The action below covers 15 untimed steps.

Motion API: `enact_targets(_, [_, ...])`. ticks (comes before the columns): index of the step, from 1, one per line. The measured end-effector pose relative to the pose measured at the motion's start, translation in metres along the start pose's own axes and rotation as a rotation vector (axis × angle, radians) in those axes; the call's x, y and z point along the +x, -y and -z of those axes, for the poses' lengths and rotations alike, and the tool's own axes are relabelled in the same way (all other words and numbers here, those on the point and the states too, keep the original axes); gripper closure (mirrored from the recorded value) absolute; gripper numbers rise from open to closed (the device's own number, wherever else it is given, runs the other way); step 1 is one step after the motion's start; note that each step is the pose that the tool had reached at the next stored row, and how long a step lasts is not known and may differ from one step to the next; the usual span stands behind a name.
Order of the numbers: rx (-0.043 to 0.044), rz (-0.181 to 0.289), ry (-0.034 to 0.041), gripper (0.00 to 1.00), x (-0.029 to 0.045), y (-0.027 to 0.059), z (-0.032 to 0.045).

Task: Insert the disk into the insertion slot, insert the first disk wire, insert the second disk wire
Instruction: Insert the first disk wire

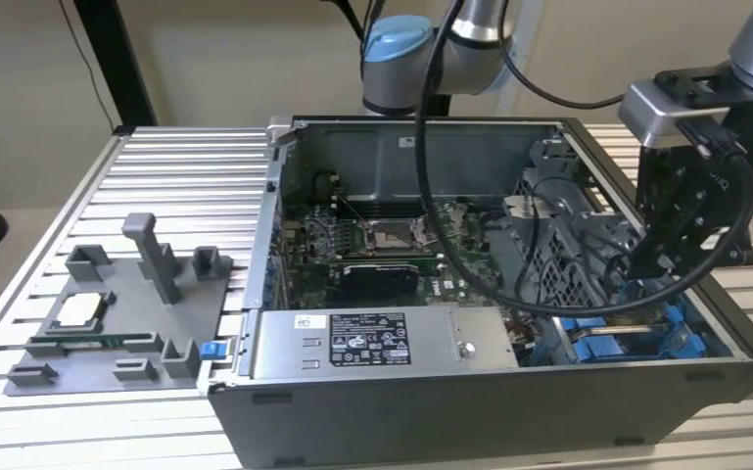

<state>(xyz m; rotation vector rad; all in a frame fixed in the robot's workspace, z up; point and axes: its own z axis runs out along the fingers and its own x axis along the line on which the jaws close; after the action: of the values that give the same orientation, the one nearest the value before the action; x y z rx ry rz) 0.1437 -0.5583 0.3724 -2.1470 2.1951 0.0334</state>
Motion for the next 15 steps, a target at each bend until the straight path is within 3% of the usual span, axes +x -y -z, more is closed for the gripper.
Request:
enact_targets(9, [0.0000,0.000,-0.0019,1.00,0.0029,0.0054,-0.0075])
enact_targets(15, [-0.0003,0.001,-0.0221,1.00,0.0033,0.0074,-0.0114])
